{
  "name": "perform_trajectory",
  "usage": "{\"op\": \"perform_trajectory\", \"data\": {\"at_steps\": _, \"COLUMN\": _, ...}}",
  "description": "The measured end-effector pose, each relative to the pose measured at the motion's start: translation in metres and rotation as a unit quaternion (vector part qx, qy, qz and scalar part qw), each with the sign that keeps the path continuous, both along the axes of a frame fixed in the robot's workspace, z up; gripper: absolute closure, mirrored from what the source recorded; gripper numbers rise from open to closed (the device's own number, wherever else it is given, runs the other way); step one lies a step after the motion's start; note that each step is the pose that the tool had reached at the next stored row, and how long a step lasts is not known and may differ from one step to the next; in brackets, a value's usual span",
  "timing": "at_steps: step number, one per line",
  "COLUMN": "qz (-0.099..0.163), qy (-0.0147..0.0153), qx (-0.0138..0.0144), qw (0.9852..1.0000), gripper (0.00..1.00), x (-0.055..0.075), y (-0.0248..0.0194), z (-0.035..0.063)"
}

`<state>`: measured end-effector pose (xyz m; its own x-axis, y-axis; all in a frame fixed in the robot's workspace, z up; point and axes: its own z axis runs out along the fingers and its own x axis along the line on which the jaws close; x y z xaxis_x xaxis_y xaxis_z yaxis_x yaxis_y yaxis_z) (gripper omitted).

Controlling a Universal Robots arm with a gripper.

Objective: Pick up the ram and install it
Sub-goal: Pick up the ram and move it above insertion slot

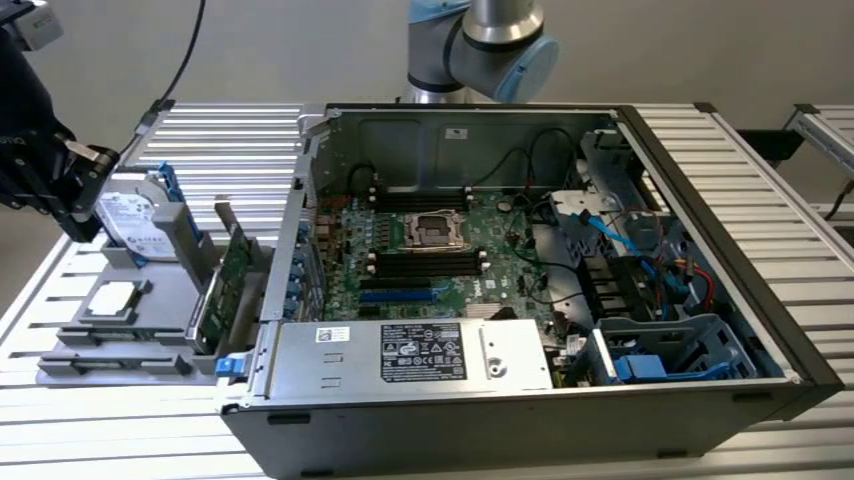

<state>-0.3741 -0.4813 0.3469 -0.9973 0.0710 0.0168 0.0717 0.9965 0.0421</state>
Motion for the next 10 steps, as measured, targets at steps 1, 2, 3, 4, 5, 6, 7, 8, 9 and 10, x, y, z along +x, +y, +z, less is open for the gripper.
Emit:
{"op": "perform_trajectory", "data": {"at_steps": 1, "qz": 0.0, "qy": 0.0, "qx": 0.0, "qw": 1.0, "gripper": 0.89, "x": 0.0, "y": 0.0, "z": 0.0}}
{"op": "perform_trajectory", "data": {"at_steps": 2, "qz": 0.0, "qy": 0.0, "qx": 0.0, "qw": 1.0, "gripper": 0.89, "x": 0.0, "y": 0.0, "z": 0.0}}
{"op": "perform_trajectory", "data": {"at_steps": 3, "qz": 0.0, "qy": 0.0, "qx": 0.0, "qw": 1.0, "gripper": 0.89, "x": 0.0, "y": 0.0, "z": 0.0}}
{"op": "perform_trajectory", "data": {"at_steps": 4, "qz": 0.0, "qy": 0.0, "qx": 0.0, "qw": 1.0, "gripper": 0.89, "x": 0.0, "y": 0.0, "z": 0.0}}
{"op": "perform_trajectory", "data": {"at_steps": 5, "qz": 0.0, "qy": 0.0, "qx": 0.0, "qw": 1.0, "gripper": 0.89, "x": 0.0, "y": 0.0, "z": 0.0}}
{"op": "perform_trajectory", "data": {"at_steps": 6, "qz": 0.0, "qy": 0.0, "qx": 0.0, "qw": 1.0, "gripper": 0.89, "x": 0.0, "y": 0.0, "z": 0.0}}
{"op": "perform_trajectory", "data": {"at_steps": 7, "qz": 0.0, "qy": 0.0, "qx": 0.0, "qw": 1.0, "gripper": 0.89, "x": 0.0, "y": 0.0, "z": 0.0}}
{"op": "perform_trajectory", "data": {"at_steps": 8, "qz": 0.0, "qy": 0.0001, "qx": 0.0003, "qw": 1.0, "gripper": 0.89, "x": -0.0002, "y": -0.0002, "z": 0.0001}}
{"op": "perform_trajectory", "data": {"at_steps": 9, "qz": 0.003, "qy": 0.0001, "qx": 0.0014, "qw": 1.0, "gripper": 0.89, "x": -0.0016, "y": -0.0004, "z": 0.0001}}
{"op": "perform_trajectory", "data": {"at_steps": 10, "qz": 0.007, "qy": 0.0001, "qx": 0.0028, "qw": 1.0, "gripper": 0.89, "x": -0.0026, "y": -0.0005, "z": 0.0}}
